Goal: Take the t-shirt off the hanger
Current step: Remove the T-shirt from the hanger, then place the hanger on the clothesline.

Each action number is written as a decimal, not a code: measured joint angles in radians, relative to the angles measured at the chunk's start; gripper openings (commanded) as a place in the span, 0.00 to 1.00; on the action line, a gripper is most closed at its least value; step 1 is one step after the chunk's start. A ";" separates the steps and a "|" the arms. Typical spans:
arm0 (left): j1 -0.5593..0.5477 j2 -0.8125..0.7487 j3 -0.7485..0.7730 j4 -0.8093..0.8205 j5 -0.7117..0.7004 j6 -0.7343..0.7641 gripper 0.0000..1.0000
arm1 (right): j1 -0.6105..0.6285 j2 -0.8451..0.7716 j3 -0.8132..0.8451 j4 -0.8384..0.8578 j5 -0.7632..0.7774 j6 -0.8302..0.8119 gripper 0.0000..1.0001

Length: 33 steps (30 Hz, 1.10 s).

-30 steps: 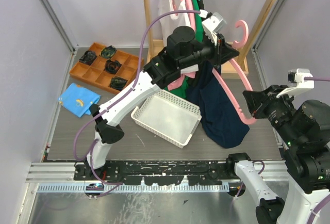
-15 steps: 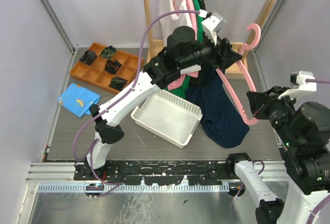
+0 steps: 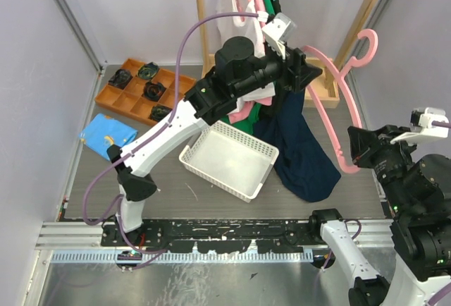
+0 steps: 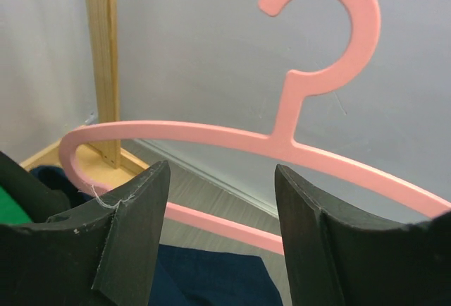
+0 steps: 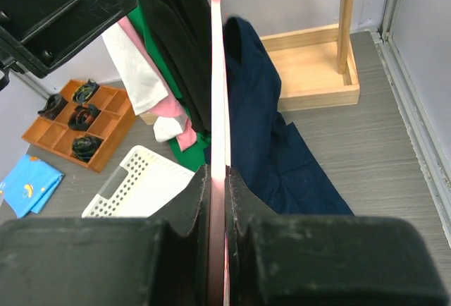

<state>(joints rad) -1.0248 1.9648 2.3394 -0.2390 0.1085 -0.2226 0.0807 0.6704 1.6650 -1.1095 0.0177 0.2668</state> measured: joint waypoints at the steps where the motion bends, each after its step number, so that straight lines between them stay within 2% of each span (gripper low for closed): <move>1: 0.000 -0.006 -0.010 0.008 -0.009 0.002 0.65 | 0.000 -0.004 0.000 0.003 0.005 0.000 0.01; 9: 0.000 -0.035 -0.088 0.049 -0.074 0.004 0.63 | 0.000 -0.012 0.020 0.032 0.047 -0.004 0.01; 15: 0.000 -0.150 -0.286 0.103 -0.111 -0.021 0.63 | 0.000 0.023 0.021 0.132 0.092 -0.027 0.01; 25: 0.000 -0.371 -0.499 0.149 -0.138 -0.048 0.64 | 0.000 0.291 0.025 0.368 0.124 -0.086 0.01; 33: 0.000 -0.488 -0.585 0.150 -0.154 -0.048 0.65 | 0.000 0.475 0.027 0.504 0.127 -0.112 0.01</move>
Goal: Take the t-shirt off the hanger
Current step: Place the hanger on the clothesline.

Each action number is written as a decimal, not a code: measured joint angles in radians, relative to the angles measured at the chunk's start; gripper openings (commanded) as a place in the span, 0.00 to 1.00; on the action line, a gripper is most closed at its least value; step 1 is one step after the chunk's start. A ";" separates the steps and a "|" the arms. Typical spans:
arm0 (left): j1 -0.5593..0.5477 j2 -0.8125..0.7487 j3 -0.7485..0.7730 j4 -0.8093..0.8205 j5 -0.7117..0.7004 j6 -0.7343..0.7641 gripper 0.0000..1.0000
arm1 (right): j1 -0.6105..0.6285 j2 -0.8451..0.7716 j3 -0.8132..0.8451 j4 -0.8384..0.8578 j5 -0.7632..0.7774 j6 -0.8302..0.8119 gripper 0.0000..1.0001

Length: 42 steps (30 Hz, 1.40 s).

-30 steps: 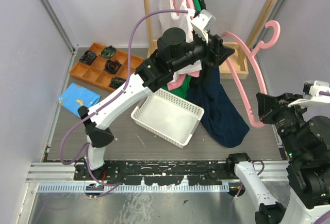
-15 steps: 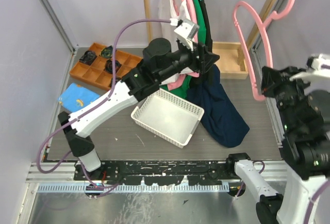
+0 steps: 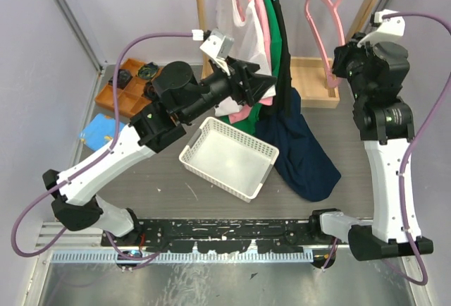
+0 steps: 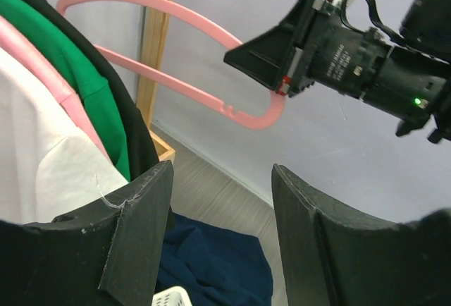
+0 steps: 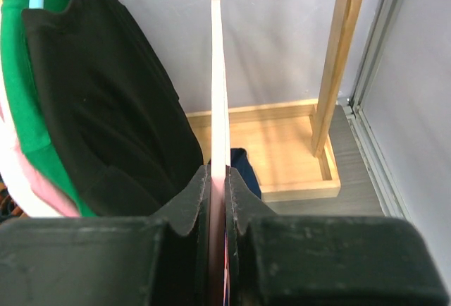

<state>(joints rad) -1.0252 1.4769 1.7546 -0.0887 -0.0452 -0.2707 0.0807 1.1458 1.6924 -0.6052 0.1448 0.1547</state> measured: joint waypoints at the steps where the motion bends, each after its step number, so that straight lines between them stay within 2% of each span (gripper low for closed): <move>1: 0.000 -0.010 -0.010 0.000 -0.002 0.000 0.65 | 0.000 0.014 0.000 0.015 0.000 -0.001 0.01; 16: -0.001 -0.119 -0.115 -0.044 -0.063 0.031 0.68 | 0.000 0.134 0.085 0.134 -0.016 -0.024 0.01; 32: -0.001 -0.127 -0.137 -0.045 -0.092 0.054 0.68 | 0.000 0.263 0.222 0.127 -0.031 -0.044 0.01; 42: -0.001 -0.132 -0.137 -0.045 -0.104 0.064 0.68 | -0.005 0.314 0.232 0.120 -0.039 -0.046 0.00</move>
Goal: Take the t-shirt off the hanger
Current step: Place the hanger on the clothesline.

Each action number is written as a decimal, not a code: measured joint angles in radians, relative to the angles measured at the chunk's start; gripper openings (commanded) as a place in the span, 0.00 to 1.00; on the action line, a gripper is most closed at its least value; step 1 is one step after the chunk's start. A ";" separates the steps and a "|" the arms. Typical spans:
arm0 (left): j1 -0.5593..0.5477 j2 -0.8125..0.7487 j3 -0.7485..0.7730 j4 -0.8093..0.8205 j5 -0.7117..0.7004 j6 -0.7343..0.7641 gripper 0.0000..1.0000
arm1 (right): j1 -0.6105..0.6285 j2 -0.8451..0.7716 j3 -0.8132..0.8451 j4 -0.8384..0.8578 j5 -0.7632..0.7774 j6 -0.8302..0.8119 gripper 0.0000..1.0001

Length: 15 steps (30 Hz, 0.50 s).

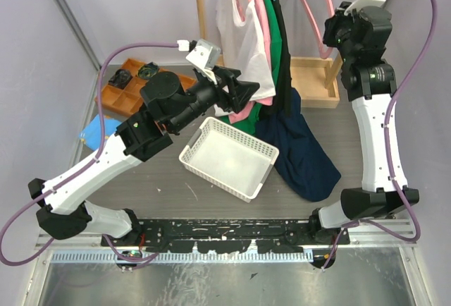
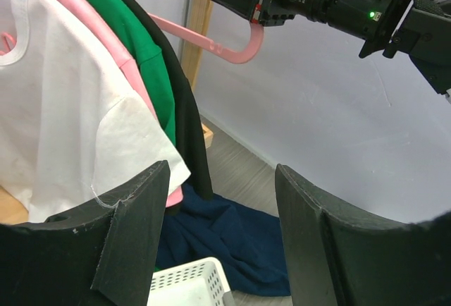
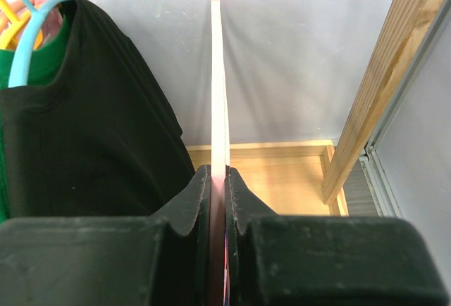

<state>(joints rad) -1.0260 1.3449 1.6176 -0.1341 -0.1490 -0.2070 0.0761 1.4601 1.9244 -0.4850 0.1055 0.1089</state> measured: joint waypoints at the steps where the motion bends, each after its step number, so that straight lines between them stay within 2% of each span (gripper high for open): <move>1: 0.000 0.000 0.000 0.000 0.000 0.001 0.69 | -0.001 0.004 0.000 -0.003 -0.002 0.000 0.01; 15: 0.000 -0.002 0.000 -0.007 -0.006 0.003 0.68 | -0.013 0.008 -0.032 -0.001 -0.004 0.005 0.03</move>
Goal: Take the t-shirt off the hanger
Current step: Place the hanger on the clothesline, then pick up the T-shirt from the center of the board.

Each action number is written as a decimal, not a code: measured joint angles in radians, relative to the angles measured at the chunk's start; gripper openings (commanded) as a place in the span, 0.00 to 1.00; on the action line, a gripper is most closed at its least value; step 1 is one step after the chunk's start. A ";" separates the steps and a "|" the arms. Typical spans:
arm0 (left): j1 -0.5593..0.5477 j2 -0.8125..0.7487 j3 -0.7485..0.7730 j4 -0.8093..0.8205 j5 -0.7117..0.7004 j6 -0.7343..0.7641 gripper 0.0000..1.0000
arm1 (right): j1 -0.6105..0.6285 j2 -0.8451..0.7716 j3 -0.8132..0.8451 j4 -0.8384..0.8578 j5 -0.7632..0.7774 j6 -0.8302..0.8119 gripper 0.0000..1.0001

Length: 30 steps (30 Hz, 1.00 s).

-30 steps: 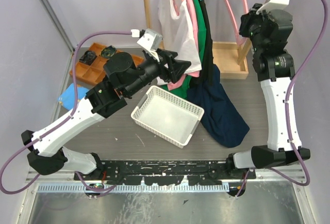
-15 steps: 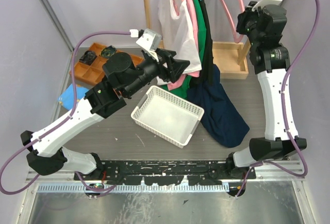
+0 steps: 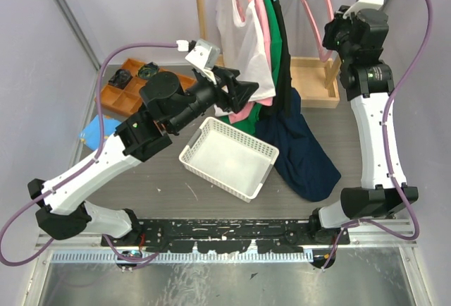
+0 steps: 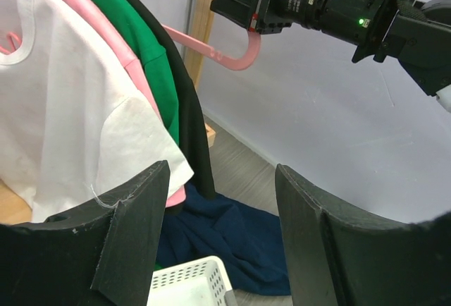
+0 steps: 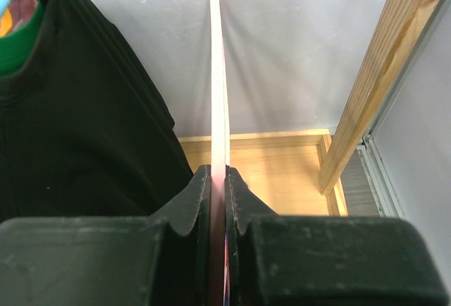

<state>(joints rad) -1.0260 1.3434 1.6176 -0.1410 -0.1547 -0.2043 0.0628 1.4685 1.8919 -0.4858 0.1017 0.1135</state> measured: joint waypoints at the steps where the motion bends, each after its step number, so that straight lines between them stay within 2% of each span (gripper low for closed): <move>1: 0.000 -0.002 0.000 0.000 -0.002 0.002 0.69 | 0.000 0.000 -0.008 0.002 0.000 0.002 0.08; 2: 0.000 -0.002 0.000 0.000 -0.003 0.002 0.69 | -0.001 0.000 -0.013 0.005 0.000 0.002 0.12; 5: 0.000 -0.008 0.000 0.000 -0.010 0.003 0.69 | -0.002 0.000 -0.018 0.011 0.000 0.005 0.15; 6: 0.000 -0.010 0.000 0.000 -0.013 0.003 0.69 | -0.003 0.000 -0.018 0.011 0.000 0.006 0.19; 10: 0.000 -0.019 0.000 0.000 -0.021 0.010 0.69 | -0.003 0.000 -0.018 0.006 0.001 0.015 0.47; 14: 0.000 -0.030 -0.001 0.000 -0.029 0.021 0.70 | -0.003 -0.005 -0.018 0.003 0.003 0.017 0.53; 17: 0.000 -0.033 -0.002 0.000 -0.035 0.029 0.72 | -0.003 -0.027 -0.023 0.002 0.010 0.016 0.63; 21: 0.000 -0.033 -0.004 0.000 -0.041 0.040 0.73 | -0.003 -0.100 -0.061 0.002 0.020 0.017 0.63; 30: 0.000 -0.033 -0.017 0.004 -0.047 0.047 0.74 | -0.003 -0.391 -0.254 -0.029 0.036 0.097 0.67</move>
<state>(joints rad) -1.0260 1.3106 1.6005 -0.1368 -0.2020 -0.1570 0.0601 1.0775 1.6379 -0.5144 0.1379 0.2108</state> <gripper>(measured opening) 0.737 0.668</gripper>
